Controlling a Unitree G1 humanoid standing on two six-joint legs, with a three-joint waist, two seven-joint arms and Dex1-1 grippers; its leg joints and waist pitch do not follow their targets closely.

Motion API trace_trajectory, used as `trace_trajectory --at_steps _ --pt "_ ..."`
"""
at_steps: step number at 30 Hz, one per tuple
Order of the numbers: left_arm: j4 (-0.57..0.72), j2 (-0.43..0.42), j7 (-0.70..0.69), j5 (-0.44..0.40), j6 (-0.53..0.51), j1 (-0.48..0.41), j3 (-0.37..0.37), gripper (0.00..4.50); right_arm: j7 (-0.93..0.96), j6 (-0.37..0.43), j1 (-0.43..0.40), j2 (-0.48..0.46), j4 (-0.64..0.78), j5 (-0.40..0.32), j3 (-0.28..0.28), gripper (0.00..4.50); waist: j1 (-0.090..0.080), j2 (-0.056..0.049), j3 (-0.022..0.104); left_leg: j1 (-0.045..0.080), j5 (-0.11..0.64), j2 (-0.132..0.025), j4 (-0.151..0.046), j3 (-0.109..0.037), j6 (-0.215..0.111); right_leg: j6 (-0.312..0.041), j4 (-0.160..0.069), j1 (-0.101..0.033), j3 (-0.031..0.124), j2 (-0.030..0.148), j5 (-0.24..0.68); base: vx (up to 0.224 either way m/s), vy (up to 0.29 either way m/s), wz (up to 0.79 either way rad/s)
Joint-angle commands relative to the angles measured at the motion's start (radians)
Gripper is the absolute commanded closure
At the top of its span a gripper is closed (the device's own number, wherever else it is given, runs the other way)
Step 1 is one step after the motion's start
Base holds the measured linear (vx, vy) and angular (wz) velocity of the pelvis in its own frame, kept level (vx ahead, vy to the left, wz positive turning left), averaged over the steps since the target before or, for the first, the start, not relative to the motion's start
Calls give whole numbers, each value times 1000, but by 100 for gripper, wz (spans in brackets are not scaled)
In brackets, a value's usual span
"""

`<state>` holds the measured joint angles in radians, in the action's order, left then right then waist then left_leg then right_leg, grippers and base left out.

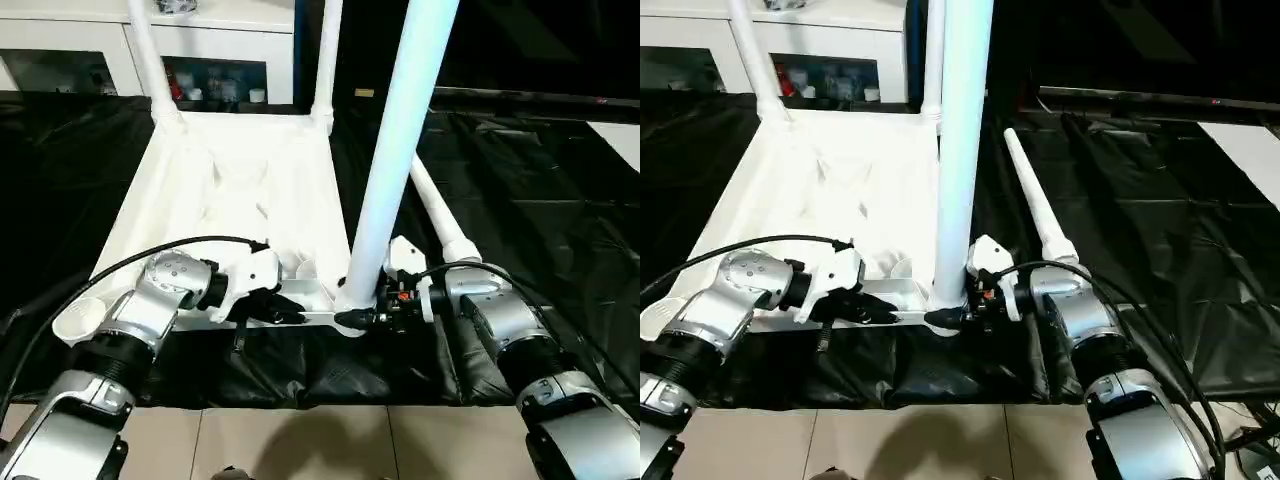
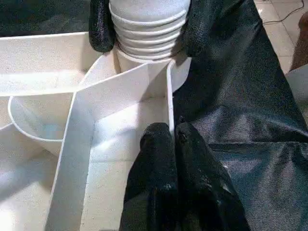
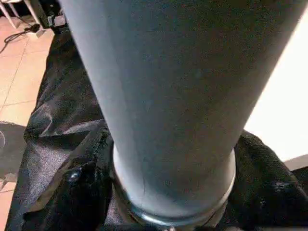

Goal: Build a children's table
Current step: Rotate leg to tighten

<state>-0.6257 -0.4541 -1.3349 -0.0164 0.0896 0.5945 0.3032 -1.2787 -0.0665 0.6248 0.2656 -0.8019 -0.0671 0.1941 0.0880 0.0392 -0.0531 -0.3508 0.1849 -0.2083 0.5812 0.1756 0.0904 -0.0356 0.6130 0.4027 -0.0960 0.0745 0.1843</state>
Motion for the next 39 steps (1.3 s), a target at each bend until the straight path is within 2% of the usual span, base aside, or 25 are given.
trace_trajectory --at_steps 1,2,3,4,5,6,7,8,9,10,13,15,17,18,19,23,25,26,27,30,32,36,39 --pt "-10 20 14 -20 -9 14 26 450 13 25 -11 -8 35 -5 1 169 -3 -8 66 4 163 -35 -63 -1 -49 -218 -64 -57 62 73 153 0 0 0" --pt "-11 21 19 -21 -11 15 26 450 17 26 -11 -10 34 -5 0 169 -4 -8 65 4 165 -35 -63 0 -49 -217 -65 -56 62 72 157 0 0 0" --pt "-24 42 96 -39 -38 26 17 450 85 43 -16 -29 27 -7 -18 171 -4 -12 66 5 167 -35 -63 -1 -46 -217 -64 -56 62 72 159 0 0 0" --pt "-33 60 148 -48 -57 34 8 450 142 49 -17 -44 18 -6 -31 171 -7 -11 61 9 188 -35 -65 0 -37 -212 -71 -50 63 73 189 0 0 0" --pt "-33 60 148 -48 -57 34 8 450 142 49 -17 -44 18 -6 -31 172 -7 -10 60 9 216 -33 -67 -3 -24 -201 -77 -52 62 76 247 0 0 0" --pt "-61 127 314 -68 -120 59 -19 450 363 49 -9 -103 -34 3 -82 174 -7 -7 60 7 222 -32 -66 -4 -22 -190 -78 -55 61 76 271 0 0 0" --pt "-71 152 375 -77 -135 68 -27 450 443 47 -4 -126 -56 4 -101 174 -15 -9 56 12 244 -33 -69 -7 8 -169 -87 -47 62 79 340 0 0 0" --pt "-71 152 375 -77 -135 68 -27 450 443 47 -4 -126 -56 4 -101 174 -16 -8 58 13 253 -32 -68 -9 12 -161 -87 -47 62 80 361 0 0 0" --pt "-75 184 432 -81 -161 75 -33 450 532 47 1 -155 -81 4 -121 175 -23 -5 60 6 242 -30 -70 -10 16 -156 -86 -52 62 78 350 0 0 0" --pt "-74 216 477 -85 -175 77 -36 450 606 46 6 -185 -100 -2 -139 175 -24 -6 61 3 240 -30 -70 -12 13 -153 -86 -54 60 79 347 0 0 0" --pt "-56 279 546 -105 -199 65 -22 450 750 40 13 -263 -121 -13 -167 175 -37 -7 63 3 218 -27 -65 -7 -8 -168 -86 -51 62 75 286 0 0 0" --pt "-49 293 559 -111 -201 60 -15 450 788 31 16 -285 -123 -6 -167 175 -35 -4 64 0 208 -23 -64 -6 -22 -161 -88 -54 60 76 300 0 0 0" --pt "-33 302 547 -121 -186 49 3 450 816 2 17 -307 -117 14 -156 175 -36 -6 64 -2 193 -26 -65 -7 -28 -158 -87 -53 60 75 289 0 0 0" --pt "-33 302 547 -121 -186 49 3 450 816 2 17 -307 -117 14 -156 175 -37 -7 64 -1 195 -26 -66 -7 -30 -160 -87 -52 60 75 284 0 0 0" --pt "-27 294 530 -129 -174 43 11 450 811 -6 19 -309 -117 6 -166 120 -40 -7 63 -1 205 -27 -66 -7 -34 -163 -87 -52 60 74 276 0 0 0" --pt "-17 270 490 -128 -136 35 22 450 770 -12 20 -296 -111 5 -167 99 -45 -7 62 -1 216 -27 -67 -6 -38 -170 -87 -52 60 74 272 0 0 0" --pt "-2 248 448 -122 -117 24 31 450 736 -18 18 -276 -105 15 -156 69 -45 -7 64 -4 214 -27 -66 -8 -41 -171 -85 -56 61 76 268 0 0 0" --pt "26 205 353 -98 -94 4 40 450 643 -23 10 -230 -84 18 -138 69 -47 -6 64 -5 206 -27 -66 -8 -48 -174 -84 -55 60 75 254 0 0 0" --pt "31 198 336 -93 -95 1 40 450 624 -23 8 -222 -79 18 -134 69 -47 -8 67 -7 189 -28 -64 -7 -59 -186 -79 -59 61 76 220 0 0 0" --pt "37 178 302 -88 -83 -4 44 450 572 -19 4 -201 -66 13 -127 69 -46 -10 67 -4 159 -29 -62 -4 -70 -214 -71 -57 63 74 147 0 0 0" --pt "43 138 232 -76 -53 -12 50 450 444 -12 -7 -154 -31 1 -98 69 -45 -9 68 -3 145 -29 -61 -4 -81 -228 -66 -60 62 71 105 0 0 0" --pt "40 99 152 -58 -31 -12 44 450 263 0 -23 -92 21 -10 -44 69 -41 -10 66 -1 158 -32 -60 -1 -88 -236 -65 -60 62 71 105 0 0 0" --pt "33 72 92 -47 -16 -6 43 450 130 8 -33 -44 53 -3 4 69 -27 -8 65 1 168 -33 -60 1 -81 -230 -65 -59 61 70 139 0 0 0"
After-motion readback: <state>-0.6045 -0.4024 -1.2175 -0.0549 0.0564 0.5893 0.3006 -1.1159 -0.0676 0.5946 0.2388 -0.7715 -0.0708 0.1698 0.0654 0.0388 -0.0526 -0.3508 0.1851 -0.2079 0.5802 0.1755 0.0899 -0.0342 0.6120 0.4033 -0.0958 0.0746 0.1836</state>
